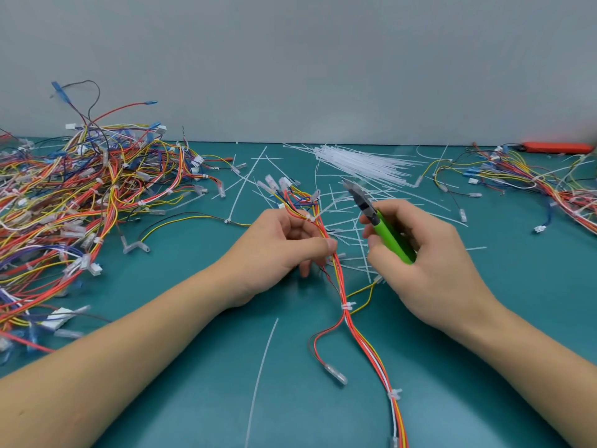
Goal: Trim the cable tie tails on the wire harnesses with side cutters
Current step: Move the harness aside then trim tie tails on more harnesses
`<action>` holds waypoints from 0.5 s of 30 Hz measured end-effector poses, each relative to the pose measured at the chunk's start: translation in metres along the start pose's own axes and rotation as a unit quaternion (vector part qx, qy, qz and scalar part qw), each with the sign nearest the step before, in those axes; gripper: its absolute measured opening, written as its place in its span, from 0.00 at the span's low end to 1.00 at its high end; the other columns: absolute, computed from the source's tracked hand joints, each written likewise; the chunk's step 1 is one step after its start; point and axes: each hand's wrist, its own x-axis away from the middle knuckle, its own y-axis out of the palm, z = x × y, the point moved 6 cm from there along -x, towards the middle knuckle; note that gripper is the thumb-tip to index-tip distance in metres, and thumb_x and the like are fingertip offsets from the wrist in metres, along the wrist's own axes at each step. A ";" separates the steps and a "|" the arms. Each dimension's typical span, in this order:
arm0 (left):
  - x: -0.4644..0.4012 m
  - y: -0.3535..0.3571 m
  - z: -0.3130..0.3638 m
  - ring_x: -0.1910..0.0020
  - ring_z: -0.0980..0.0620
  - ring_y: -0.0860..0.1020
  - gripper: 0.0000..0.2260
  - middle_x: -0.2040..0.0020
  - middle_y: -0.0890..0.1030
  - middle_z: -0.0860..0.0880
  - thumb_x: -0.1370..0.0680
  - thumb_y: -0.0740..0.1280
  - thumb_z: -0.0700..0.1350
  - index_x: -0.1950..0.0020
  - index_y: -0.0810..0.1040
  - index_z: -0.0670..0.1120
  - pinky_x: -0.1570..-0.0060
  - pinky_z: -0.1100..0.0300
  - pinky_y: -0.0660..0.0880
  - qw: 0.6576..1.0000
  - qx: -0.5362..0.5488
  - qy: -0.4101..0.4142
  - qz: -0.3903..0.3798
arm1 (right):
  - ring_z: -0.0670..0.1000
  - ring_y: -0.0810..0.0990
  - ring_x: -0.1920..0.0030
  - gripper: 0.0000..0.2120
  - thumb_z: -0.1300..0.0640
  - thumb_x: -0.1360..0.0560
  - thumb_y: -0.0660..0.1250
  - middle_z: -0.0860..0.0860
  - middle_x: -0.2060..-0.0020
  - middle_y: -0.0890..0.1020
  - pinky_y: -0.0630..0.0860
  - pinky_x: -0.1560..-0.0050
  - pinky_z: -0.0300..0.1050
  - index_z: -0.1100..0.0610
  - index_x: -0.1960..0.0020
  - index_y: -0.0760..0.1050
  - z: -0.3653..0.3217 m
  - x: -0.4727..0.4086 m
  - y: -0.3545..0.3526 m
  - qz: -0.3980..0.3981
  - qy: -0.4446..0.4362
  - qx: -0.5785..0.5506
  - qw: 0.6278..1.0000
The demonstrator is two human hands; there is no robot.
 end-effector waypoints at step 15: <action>0.004 0.009 0.004 0.71 0.54 0.72 0.13 0.70 0.76 0.48 0.24 0.72 0.48 0.63 0.75 0.43 0.68 0.65 0.69 0.999 -0.041 0.017 -0.031 | 0.53 0.82 0.54 0.17 0.63 0.23 0.68 0.45 0.56 0.84 0.80 0.51 0.48 0.44 0.41 0.81 -0.010 0.004 0.014 -0.092 -0.005 -0.143 0.985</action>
